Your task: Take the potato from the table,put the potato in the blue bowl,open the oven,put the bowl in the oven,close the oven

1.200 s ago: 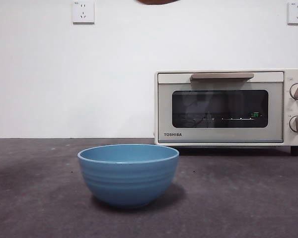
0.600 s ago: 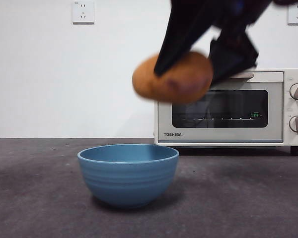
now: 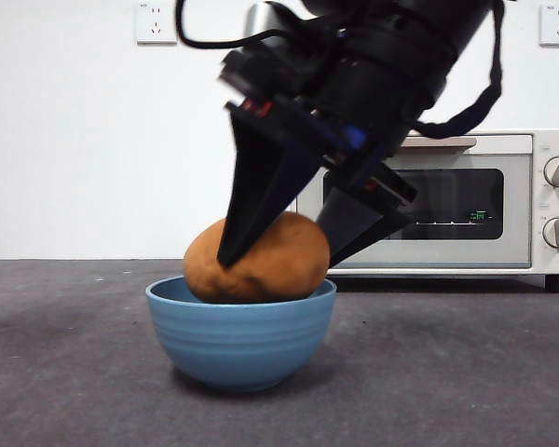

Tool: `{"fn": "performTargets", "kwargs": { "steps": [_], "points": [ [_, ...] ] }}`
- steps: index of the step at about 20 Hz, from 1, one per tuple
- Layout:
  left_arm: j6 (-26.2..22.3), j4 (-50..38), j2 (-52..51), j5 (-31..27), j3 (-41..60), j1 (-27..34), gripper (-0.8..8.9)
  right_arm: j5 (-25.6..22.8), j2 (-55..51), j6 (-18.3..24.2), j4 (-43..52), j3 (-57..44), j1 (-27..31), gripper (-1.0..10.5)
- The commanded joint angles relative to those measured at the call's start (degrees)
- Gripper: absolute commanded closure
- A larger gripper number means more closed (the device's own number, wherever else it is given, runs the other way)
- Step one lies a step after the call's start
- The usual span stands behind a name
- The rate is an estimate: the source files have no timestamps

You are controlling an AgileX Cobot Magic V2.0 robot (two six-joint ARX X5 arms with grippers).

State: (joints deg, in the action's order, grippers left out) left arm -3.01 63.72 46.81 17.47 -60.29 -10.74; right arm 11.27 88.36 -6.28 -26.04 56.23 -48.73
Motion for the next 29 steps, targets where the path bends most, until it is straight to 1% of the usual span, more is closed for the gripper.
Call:
{"fn": "performTargets", "kwargs": {
  "steps": [1, 5, 6, 7, 9, 10, 11, 13, 15, 16, 20, 21, 22, 23, 24, 25, 26, 27, 29],
  "points": [
    [-0.5, -0.7, 0.1, 0.1, 0.1, -0.2, 8.19, -4.1, 1.2, -0.9, 0.8, 0.8, -1.3, 7.4],
    [-0.4, -2.1, 0.5, 0.1, 0.1, -0.2, 8.19, -4.4, 1.9, -1.2, 3.6, 1.0, -1.5, 7.1],
    [-0.4, -2.1, 0.5, 0.1, 0.1, -0.2, 8.19, -4.9, 1.9, -1.3, 4.0, 1.0, -1.5, 6.6],
    [-0.4, -2.1, 0.5, 0.1, 0.1, -0.2, 8.19, -5.4, 1.9, -1.3, 4.3, 1.0, -1.5, 5.9],
    [-0.4, -2.1, 0.6, 0.1, 0.1, -0.2, 8.19, -5.5, 1.9, -1.2, 4.9, 1.0, -1.5, 3.9],
    [-0.4, -2.1, 0.6, 0.1, 0.1, -0.2, 8.19, -5.4, 1.9, -1.2, 5.4, 1.0, -1.5, 3.4],
    [-0.4, -2.1, 0.6, 0.1, 0.1, -0.2, 8.19, -5.2, 1.9, -1.2, 5.9, 1.0, -1.5, 3.2],
    [-0.3, -2.5, 0.7, 0.5, 0.1, -0.2, 8.19, -4.2, 1.9, -1.3, 6.1, 1.1, -1.5, 3.1],
    [0.5, -4.8, 1.1, 0.5, 0.1, -0.2, 8.19, -1.9, 1.3, -1.3, 4.9, 2.4, -1.5, 3.2],
    [0.5, -6.1, 1.4, 0.9, 0.1, -0.2, 8.19, -2.3, 0.6, -1.3, 3.1, 3.8, -1.5, 3.2],
    [3.1, -11.2, 5.4, 7.2, 0.1, -0.2, 8.19, -9.8, -4.3, -2.1, -7.5, 11.6, -0.3, 3.2],
    [3.1, -13.1, 7.0, 8.5, 0.1, -0.2, 8.19, -11.2, -6.0, -2.0, -9.2, 12.8, 0.7, 3.3],
    [3.2, -14.9, 8.3, 9.0, 0.1, -0.3, 8.19, -11.5, -7.6, -1.6, -10.3, 13.3, 1.8, 4.2],
    [3.6, -17.2, 10.0, 8.9, 0.1, -0.8, 8.19, -11.7, -9.6, -1.2, -11.7, 13.4, 3.5, 5.5],
    [4.3, -19.4, 11.4, 9.0, 0.1, -1.4, 8.19, -12.5, -11.3, -1.2, -13.4, 13.4, 5.2, 6.5],
    [5.2, -22.0, 13.2, 9.1, 0.0, -2.3, 8.19, -13.6, -13.1, -1.2, -16.0, 13.4, 7.3, 7.9],
    [5.8, -23.8, 15.0, 9.5, -0.6, -3.1, 8.19, -14.4, -14.5, -1.2, -18.1, 13.4, 9.2, 8.6],
    [5.8, -24.8, 17.5, 9.8, -2.0, -4.1, 8.19, -15.3, -16.3, -1.2, -20.5, 13.4, 11.7, 9.0],
    [5.7, -24.8, 23.0, 10.0, -6.9, -6.4, 8.19, -16.5, -19.8, -0.4, -23.5, 13.4, 16.5, 9.0]
  ]
}}
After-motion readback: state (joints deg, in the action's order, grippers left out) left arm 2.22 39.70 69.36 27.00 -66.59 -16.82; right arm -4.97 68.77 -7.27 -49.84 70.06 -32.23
